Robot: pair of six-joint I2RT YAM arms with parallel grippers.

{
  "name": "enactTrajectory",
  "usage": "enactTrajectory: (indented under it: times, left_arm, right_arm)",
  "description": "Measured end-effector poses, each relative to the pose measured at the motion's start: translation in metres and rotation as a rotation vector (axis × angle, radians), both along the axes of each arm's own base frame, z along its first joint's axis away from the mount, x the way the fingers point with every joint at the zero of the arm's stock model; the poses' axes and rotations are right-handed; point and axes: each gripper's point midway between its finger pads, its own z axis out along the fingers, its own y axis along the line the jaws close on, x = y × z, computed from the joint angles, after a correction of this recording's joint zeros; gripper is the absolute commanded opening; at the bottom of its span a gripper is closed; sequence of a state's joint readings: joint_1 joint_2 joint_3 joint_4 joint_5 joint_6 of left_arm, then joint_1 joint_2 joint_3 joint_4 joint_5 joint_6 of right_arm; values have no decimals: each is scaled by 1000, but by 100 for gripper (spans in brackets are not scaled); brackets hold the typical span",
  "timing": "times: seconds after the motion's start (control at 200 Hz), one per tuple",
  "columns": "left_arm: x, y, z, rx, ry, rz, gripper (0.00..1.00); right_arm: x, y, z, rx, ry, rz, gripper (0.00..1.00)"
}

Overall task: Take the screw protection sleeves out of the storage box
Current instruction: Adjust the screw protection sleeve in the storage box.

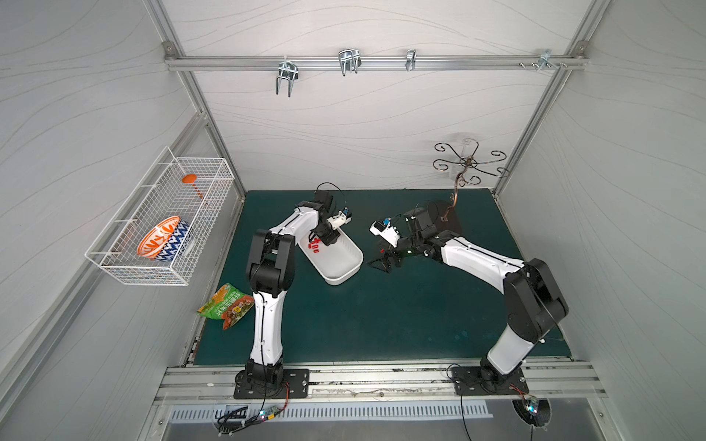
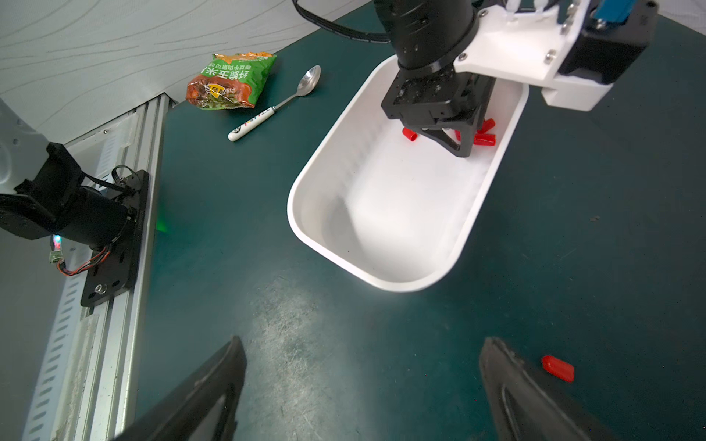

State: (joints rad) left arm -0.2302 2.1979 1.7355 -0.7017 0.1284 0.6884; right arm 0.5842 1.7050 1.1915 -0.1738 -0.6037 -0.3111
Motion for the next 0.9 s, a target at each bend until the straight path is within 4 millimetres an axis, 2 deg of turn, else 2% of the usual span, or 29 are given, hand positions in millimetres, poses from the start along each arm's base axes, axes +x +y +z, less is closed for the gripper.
enactTrajectory:
  times: [0.12,0.27,0.45,0.68,0.72,0.901]
  left_arm:
    - [2,-2,-6,12,0,-15,22]
    - [7,-1,-9,33,-14,-21,22]
    - [12,0,-9,52,-40,-25,20]
    - [16,2,-10,66,-66,-28,4]
    - [15,2,-10,64,-70,-27,0]
    - [-5,1,-9,30,-46,-14,0]
  right_arm:
    - [10,-10,2,6,1,-29,99]
    - [16,-18,5,18,9,-48,99]
    - [13,-18,7,31,19,-36,99]
    - [11,-18,7,38,26,-27,99]
    - [11,-18,7,38,26,-26,99]
    - [10,-18,6,34,33,-26,99]
